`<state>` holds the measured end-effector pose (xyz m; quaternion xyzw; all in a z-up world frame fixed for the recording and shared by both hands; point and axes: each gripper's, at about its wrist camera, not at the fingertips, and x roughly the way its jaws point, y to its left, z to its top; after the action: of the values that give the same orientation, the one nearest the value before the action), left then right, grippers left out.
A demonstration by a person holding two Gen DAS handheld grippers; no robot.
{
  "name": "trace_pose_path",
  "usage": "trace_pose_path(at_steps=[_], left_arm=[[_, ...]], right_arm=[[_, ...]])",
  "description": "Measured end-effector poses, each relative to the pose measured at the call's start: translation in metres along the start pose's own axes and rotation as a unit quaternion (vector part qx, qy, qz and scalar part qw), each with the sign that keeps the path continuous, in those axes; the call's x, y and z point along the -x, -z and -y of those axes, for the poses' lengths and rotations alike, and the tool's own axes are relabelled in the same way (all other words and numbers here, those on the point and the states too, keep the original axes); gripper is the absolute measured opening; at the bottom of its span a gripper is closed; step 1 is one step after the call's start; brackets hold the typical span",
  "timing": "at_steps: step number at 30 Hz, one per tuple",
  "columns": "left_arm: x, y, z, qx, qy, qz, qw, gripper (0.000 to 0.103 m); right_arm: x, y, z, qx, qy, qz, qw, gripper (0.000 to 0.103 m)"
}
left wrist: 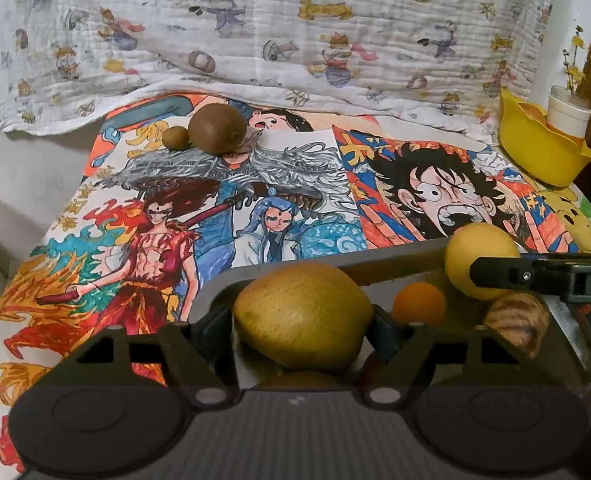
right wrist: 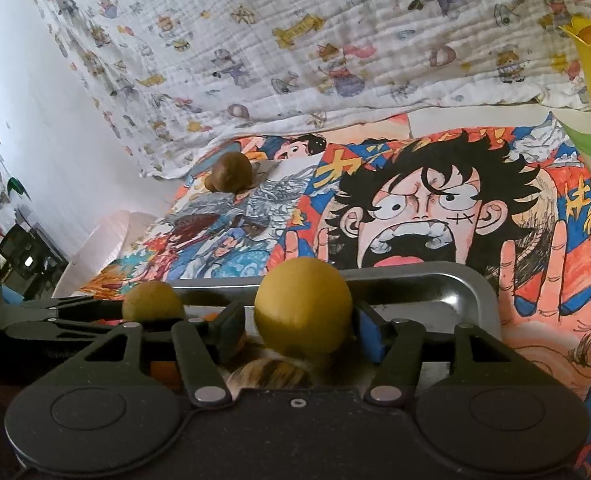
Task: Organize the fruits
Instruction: 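Lower the pear and lemon onto the tray and open both tools, then lift both tools from the tray and move toward the two kiwis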
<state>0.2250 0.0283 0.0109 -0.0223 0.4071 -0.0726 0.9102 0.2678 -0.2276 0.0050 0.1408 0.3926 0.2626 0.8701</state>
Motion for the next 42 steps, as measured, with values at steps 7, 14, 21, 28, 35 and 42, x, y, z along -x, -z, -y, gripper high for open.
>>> trace_pose_path(at_steps=[7, 14, 21, 28, 35, 42], left_arm=[[0.020, 0.004, 0.002, -0.002, -0.006, 0.023, 0.9997, 0.087], [0.053, 0.018, -0.003, 0.027, -0.010, 0.066, 0.9974, 0.101], [0.079, 0.041, -0.002, 0.043, -0.036, 0.102, 0.9932, 0.102], [0.104, 0.066, 0.005, 0.048, -0.063, 0.142, 0.9867, 0.102], [0.109, 0.090, 0.013, 0.076, -0.068, 0.163, 0.9813, 0.102], [0.113, 0.112, 0.015, 0.112, -0.074, 0.176, 0.9753, 0.102]], right_arm=[[0.014, 0.007, -0.006, 0.015, -0.015, 0.030, 0.999, 0.083], [0.038, 0.021, -0.023, 0.053, -0.035, 0.060, 0.996, 0.099], [0.059, 0.039, -0.046, 0.118, -0.027, 0.086, 0.989, 0.102], [0.074, 0.060, -0.060, 0.149, -0.018, 0.092, 0.984, 0.102], [0.084, 0.079, -0.073, 0.162, 0.001, 0.112, 0.980, 0.102], [0.086, 0.097, -0.077, 0.189, 0.022, 0.108, 0.976, 0.102]])
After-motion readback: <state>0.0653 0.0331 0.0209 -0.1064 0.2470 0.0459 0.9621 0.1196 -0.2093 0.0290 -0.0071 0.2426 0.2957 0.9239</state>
